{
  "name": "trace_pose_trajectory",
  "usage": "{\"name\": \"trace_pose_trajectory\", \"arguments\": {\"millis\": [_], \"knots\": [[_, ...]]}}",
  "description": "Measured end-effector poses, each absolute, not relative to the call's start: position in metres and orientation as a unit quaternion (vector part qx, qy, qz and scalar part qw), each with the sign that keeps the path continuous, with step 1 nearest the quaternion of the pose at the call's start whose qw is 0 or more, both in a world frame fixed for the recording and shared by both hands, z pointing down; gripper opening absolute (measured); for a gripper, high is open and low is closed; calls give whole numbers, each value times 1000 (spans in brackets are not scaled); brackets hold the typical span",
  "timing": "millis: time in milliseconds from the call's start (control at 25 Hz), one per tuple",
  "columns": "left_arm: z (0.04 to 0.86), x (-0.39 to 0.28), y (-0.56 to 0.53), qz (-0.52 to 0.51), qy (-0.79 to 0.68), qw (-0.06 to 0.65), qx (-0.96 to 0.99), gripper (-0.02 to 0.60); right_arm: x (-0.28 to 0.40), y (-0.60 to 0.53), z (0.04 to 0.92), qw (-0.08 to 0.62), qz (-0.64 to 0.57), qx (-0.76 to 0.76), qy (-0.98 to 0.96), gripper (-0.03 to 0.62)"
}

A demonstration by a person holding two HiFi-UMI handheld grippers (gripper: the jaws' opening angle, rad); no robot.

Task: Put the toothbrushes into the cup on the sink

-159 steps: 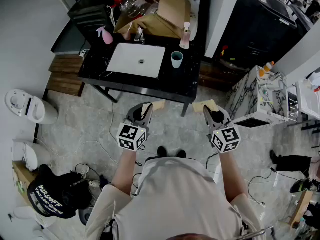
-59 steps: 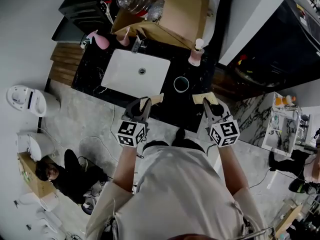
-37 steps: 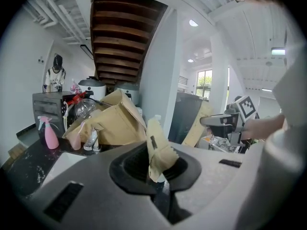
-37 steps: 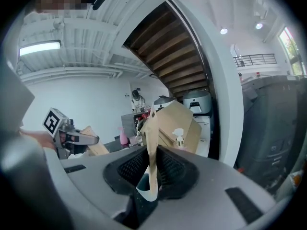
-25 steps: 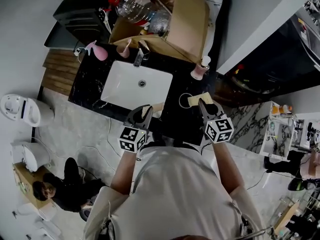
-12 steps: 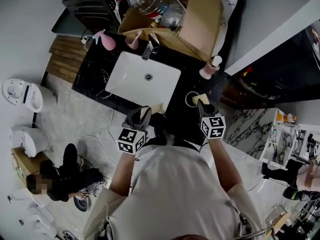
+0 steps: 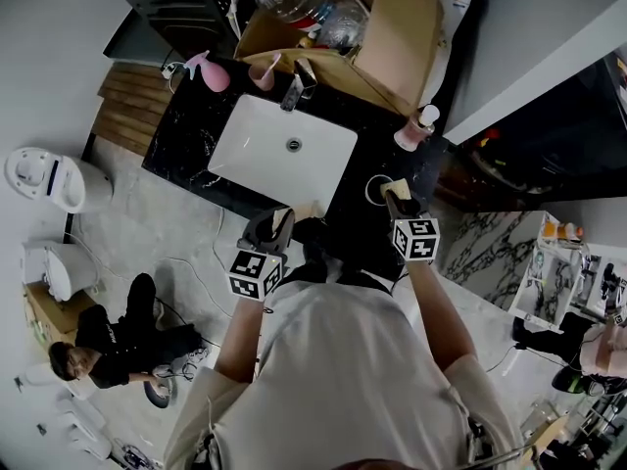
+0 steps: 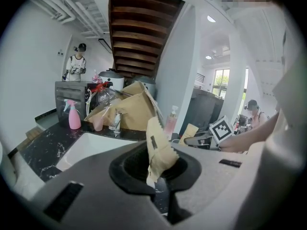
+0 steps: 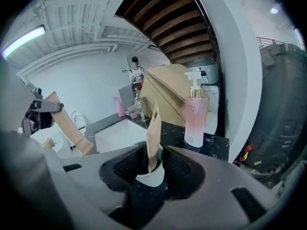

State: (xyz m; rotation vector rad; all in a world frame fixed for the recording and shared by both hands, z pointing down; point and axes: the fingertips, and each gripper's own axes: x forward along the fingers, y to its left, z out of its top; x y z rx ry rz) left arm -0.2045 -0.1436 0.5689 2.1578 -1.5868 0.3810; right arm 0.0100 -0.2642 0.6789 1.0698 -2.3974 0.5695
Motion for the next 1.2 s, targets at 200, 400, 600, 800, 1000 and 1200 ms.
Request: {"name": "trace_pose_trajectory", "arguments": {"millis": [200,400,600,800,1000,1200], "knots": [[569,-202,-146,135,-569,215,782,34,12,-263,678,227,205,389,-869,191],[567,-194,-153,132,-560,210,791,34,17,-256,668,215,205,391,-871,195],[559,-180,-161,133,-544,198,804,34,27,-247,652,197,208,397,-872,195],[546,-163,-180,132,-521,187,823,34,37,-236,637,183,217,385,-878,171],[527,-145,-201,123,-500,169,840,34,53,-228,628,170,217,394,-877,146],[516,-122,-222,128,-476,151,857,34,68,-221,621,163,217,409,-871,100]]}}
